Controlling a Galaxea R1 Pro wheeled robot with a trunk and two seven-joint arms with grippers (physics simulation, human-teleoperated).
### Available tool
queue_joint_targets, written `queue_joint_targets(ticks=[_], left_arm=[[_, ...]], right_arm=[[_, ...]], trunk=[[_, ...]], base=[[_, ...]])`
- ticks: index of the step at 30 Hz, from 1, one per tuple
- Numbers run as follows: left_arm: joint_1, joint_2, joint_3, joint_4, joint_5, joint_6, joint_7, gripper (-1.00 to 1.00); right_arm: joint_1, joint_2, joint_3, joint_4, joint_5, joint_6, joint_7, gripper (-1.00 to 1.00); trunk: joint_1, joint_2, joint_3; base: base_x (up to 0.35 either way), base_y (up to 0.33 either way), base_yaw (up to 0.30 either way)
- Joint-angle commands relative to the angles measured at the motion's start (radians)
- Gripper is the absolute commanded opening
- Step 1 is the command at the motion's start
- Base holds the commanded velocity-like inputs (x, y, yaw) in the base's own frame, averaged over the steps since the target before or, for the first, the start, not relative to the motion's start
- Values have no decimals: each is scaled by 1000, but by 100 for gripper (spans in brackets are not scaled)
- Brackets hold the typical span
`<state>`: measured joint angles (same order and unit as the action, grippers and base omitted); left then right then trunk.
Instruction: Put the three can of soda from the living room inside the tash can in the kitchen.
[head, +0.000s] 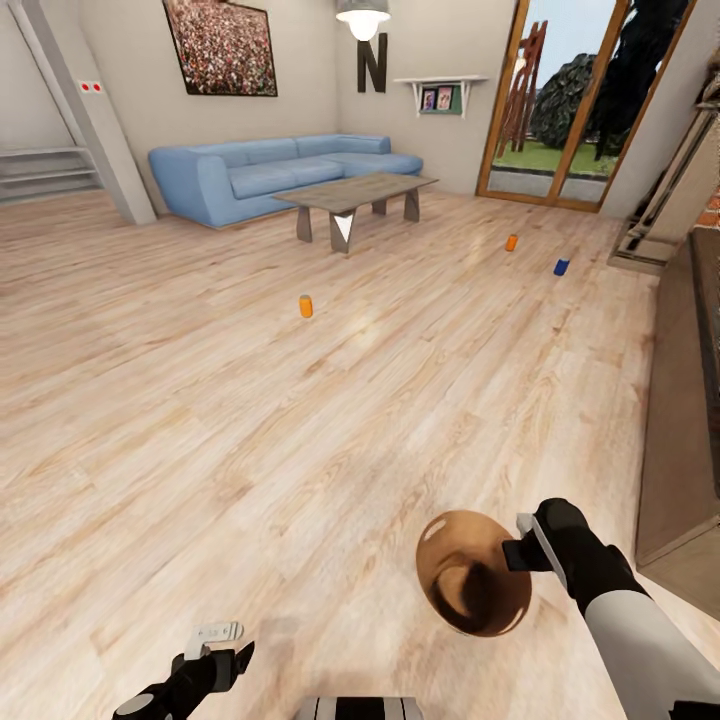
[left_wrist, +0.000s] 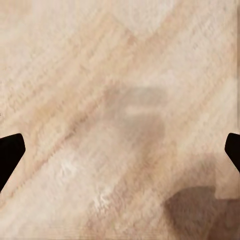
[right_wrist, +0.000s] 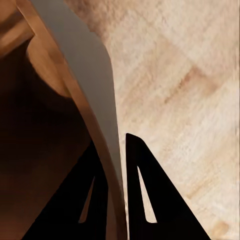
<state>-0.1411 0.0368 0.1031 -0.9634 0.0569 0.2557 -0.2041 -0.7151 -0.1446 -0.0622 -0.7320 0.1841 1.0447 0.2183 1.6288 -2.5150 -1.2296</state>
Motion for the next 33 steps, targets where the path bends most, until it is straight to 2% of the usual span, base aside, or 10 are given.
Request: queue_joint_targets(ticks=[1, 33], left_arm=[[0, 0, 0, 0, 0, 0, 0, 100], [0, 0, -2, 0, 0, 0, -1, 100]], right_arm=[[1, 1, -1, 0, -34, 2, 4, -100], [5, 7, 1, -1, -41, 2, 17, -100]], trunk=[[0, 0, 4], [-15, 8, 128]], base=[[0, 0, 0], [0, 0, 0]])
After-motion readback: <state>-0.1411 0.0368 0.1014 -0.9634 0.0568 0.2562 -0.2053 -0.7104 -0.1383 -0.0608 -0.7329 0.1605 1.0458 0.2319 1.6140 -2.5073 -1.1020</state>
